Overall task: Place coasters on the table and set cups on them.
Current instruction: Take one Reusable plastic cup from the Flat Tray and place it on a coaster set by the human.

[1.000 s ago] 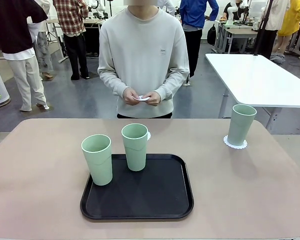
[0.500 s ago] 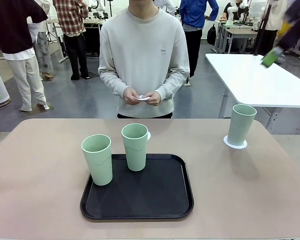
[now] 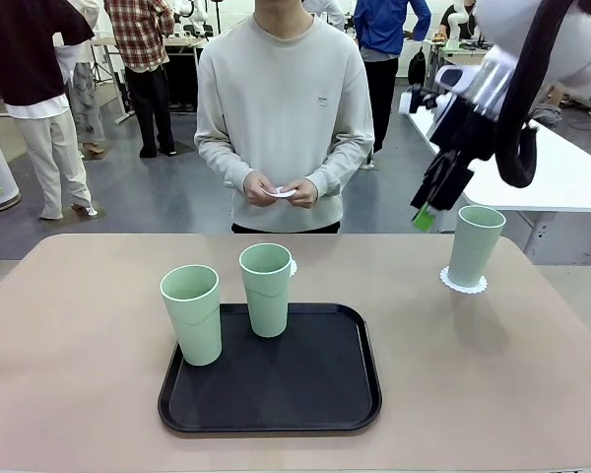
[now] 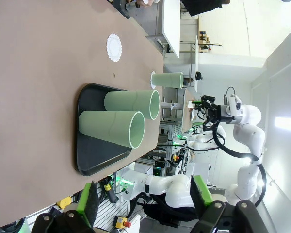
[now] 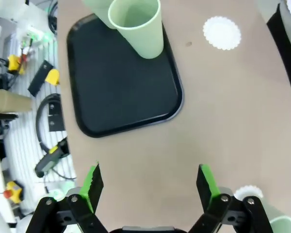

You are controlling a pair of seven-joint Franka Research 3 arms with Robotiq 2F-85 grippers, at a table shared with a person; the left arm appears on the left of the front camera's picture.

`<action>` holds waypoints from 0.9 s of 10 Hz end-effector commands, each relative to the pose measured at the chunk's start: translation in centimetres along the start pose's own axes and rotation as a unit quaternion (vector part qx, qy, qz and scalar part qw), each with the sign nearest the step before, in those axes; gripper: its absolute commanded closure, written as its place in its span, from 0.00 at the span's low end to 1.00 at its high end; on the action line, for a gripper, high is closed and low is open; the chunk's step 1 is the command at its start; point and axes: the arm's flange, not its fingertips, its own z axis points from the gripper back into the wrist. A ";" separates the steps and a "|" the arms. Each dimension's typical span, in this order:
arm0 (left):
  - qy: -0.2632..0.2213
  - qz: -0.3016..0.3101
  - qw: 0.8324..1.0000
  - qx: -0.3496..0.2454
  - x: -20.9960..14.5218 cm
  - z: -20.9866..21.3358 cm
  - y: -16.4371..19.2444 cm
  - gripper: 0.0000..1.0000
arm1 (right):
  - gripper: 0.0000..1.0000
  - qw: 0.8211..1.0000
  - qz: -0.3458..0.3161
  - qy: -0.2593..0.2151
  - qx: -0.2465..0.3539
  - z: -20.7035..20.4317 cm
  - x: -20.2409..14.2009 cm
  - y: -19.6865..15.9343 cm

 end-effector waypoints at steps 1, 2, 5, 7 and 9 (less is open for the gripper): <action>0.000 -0.008 1.000 -0.011 0.1 -0.1 -0.2 0.00 | 0.00 0.998 0.037 -0.047 -0.034 -2.5 -0.7 -1.0; 0.000 -0.008 1.000 -0.011 0.1 -0.1 -0.2 0.00 | 0.00 0.998 0.034 -0.047 -0.022 -3.5 -0.8 -1.1; 0.000 -0.008 1.000 -0.011 0.1 -0.1 -0.2 0.00 | 0.00 0.999 0.021 -0.021 -0.024 -2.6 -0.5 -1.1; 0.000 -0.008 1.000 -0.011 0.1 -0.1 -0.2 0.00 | 0.00 0.999 0.021 -0.021 -0.024 -2.6 -0.5 -1.1; 0.000 -0.008 1.000 -0.011 0.1 -0.1 -0.2 0.00 | 0.00 0.999 0.023 -0.025 -0.022 -2.8 -0.5 -1.1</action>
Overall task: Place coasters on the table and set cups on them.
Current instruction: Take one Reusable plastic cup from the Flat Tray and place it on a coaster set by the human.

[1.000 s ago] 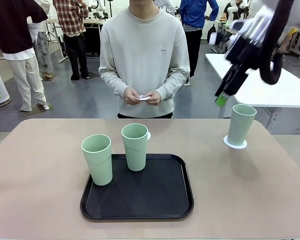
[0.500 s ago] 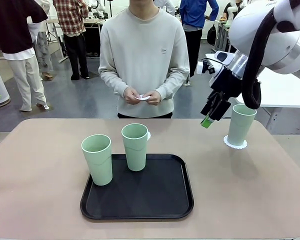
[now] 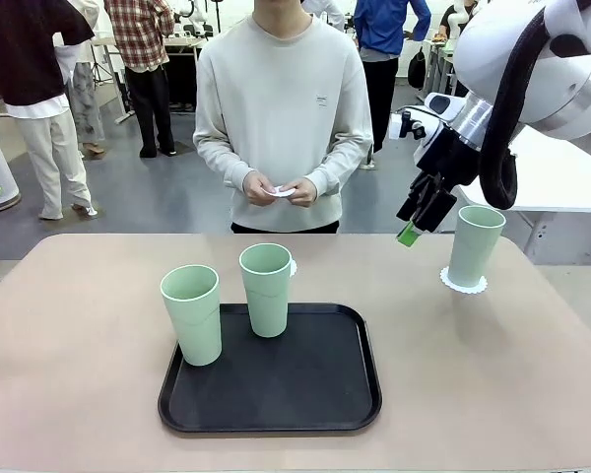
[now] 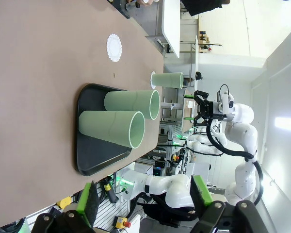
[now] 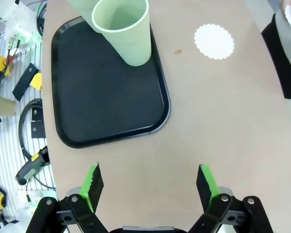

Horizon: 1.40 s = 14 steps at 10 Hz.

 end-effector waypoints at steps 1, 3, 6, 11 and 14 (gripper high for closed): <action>0.000 -0.008 1.000 -0.011 0.1 -0.1 -0.2 0.00 | 0.00 0.984 0.143 -0.093 0.048 -1.8 0.0 0.1; 0.000 -0.008 1.000 -0.011 0.1 -0.1 -0.2 0.00 | 0.00 0.942 0.237 -0.220 0.095 -8.1 -0.4 0.0; 0.000 -0.008 1.000 -0.011 0.1 -0.1 -0.2 0.00 | 0.00 0.901 0.207 -0.373 0.082 -11.8 -2.5 -0.3; 0.000 -0.008 1.000 -0.011 0.1 -0.1 -0.2 0.00 | 0.00 0.893 0.152 -0.418 0.065 -15.8 -4.9 1.1; 0.000 -0.008 1.000 -0.011 0.1 -0.1 -0.2 0.00 | 0.00 0.914 0.138 -0.377 0.054 -18.9 -4.4 1.4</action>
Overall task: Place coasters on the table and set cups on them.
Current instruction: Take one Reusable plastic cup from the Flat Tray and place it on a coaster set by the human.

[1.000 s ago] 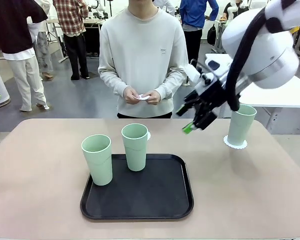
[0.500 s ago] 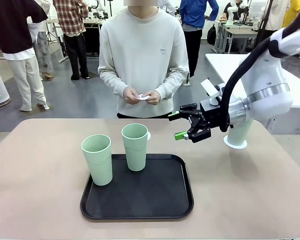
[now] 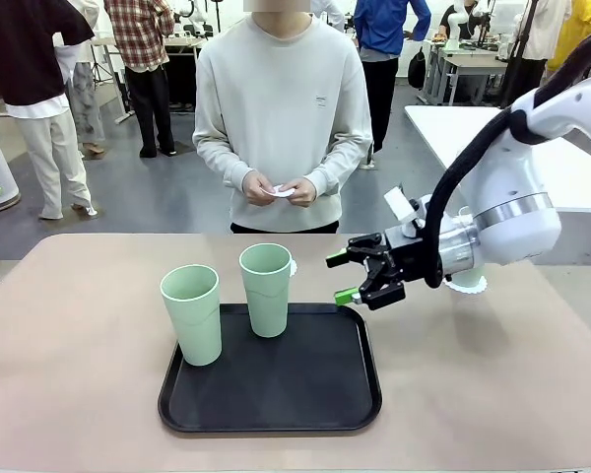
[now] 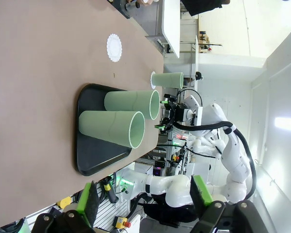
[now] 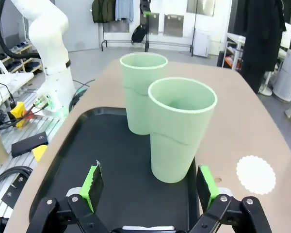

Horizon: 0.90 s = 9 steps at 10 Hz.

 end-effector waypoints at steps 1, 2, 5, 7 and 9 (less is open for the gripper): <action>0.000 -0.008 1.000 -0.011 0.1 -0.1 -0.2 0.00 | 0.00 0.999 -0.003 0.025 -0.034 -2.0 -1.4 -0.8; 0.000 -0.008 1.000 -0.011 0.1 -0.1 -0.2 0.00 | 0.00 0.998 -0.010 0.037 -0.042 -2.8 -2.1 -1.2; 0.000 -0.008 1.000 -0.011 0.1 -0.1 -0.2 0.00 | 0.00 0.999 -0.014 0.029 -0.035 -5.0 -3.0 -2.1; 0.000 -0.008 1.000 -0.011 0.1 -0.1 -0.2 0.00 | 0.00 0.999 -0.013 0.022 -0.035 -6.4 -3.1 -3.2; 0.000 -0.008 1.000 -0.011 0.1 -0.1 -0.2 0.00 | 0.00 0.998 -0.031 0.030 -0.039 -7.8 -3.2 -3.9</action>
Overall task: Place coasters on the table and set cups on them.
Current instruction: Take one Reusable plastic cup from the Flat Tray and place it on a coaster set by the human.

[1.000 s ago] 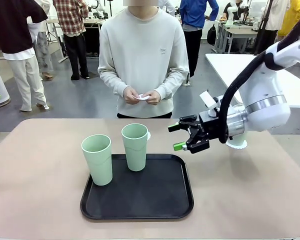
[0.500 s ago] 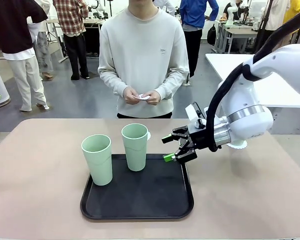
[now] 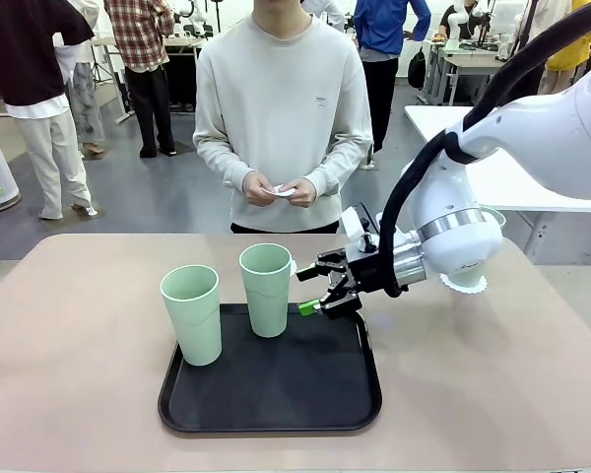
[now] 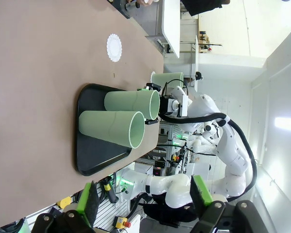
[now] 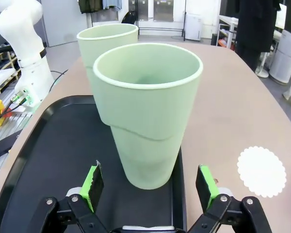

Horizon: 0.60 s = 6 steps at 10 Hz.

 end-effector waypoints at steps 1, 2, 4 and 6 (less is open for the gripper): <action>0.000 -0.008 1.000 -0.011 0.1 -0.1 -0.2 0.00 | 0.00 1.000 -0.011 0.001 -0.018 -1.9 -0.3 -0.7; 0.000 -0.008 1.000 -0.011 0.1 -0.1 -0.2 0.00 | 0.00 1.000 -0.015 0.002 -0.019 -2.3 -0.5 -0.7; 0.000 -0.008 1.000 -0.011 0.1 -0.1 -0.2 0.00 | 0.00 1.000 -0.021 0.006 -0.019 -2.9 -0.7 -1.2; 0.000 -0.008 1.000 -0.011 0.1 -0.1 -0.2 0.00 | 0.00 1.000 -0.023 0.004 -0.012 -3.4 -0.6 -1.2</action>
